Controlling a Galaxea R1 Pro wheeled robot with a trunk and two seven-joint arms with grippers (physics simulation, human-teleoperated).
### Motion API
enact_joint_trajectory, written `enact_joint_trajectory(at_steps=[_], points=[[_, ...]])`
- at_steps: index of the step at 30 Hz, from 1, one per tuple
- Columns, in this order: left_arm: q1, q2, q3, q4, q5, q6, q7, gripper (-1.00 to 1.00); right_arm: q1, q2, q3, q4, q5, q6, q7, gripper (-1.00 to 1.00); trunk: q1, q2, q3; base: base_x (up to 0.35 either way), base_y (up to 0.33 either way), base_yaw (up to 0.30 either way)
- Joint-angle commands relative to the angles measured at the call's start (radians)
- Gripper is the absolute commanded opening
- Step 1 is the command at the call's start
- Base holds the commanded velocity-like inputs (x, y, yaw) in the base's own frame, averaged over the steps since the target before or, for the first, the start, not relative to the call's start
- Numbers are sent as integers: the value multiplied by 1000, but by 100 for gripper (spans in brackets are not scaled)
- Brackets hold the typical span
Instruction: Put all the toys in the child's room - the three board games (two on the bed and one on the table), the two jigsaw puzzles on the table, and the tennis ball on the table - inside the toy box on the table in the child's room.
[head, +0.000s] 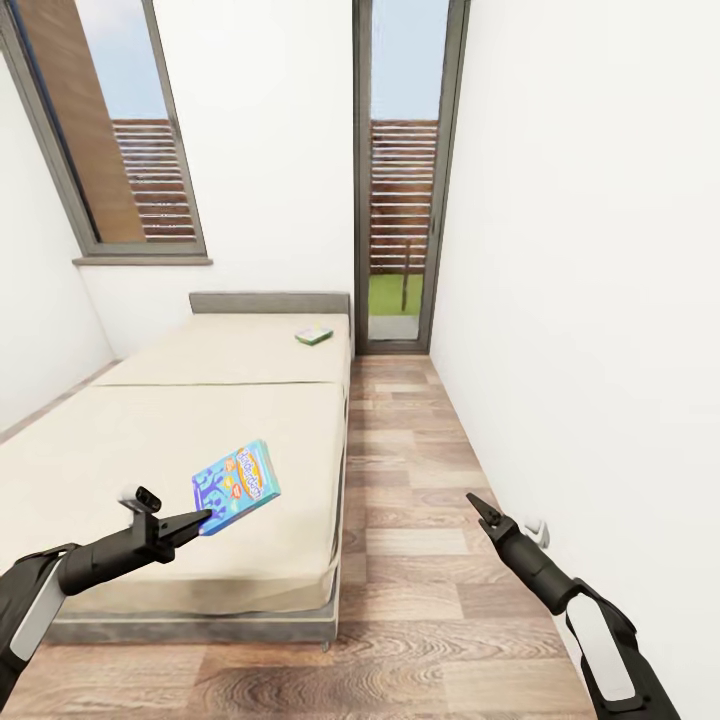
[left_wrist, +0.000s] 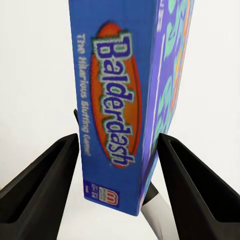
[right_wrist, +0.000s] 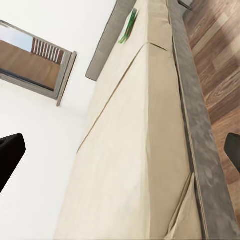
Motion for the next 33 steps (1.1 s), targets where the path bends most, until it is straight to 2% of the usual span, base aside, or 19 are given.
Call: enact_joint_trajectory(at_steps=[1, 12, 26, 33], points=[[0, 0, 0, 0, 0, 10, -1, -100, -1, 0, -2, 0, -7, 8, 1, 100, -4, 7, 2, -20, 0, 0], [0, 1, 0, 0, 0, 10, -1, -100, -1, 0, 0, 0, -6, 8, 0, 100, -46, 84, 37, -95, 0, 0], [0, 2, 0, 0, 0, 10, -1, -100, -1, 0, 2, 0, -8, -21, -1, 100, -100, 182, 81, -6, 0, 1], [0, 8, 0, 0, 0, 10, -1, -100, -1, 0, 3, 0, -8, -23, -1, 100, -127, 231, 107, -49, 0, 154]])
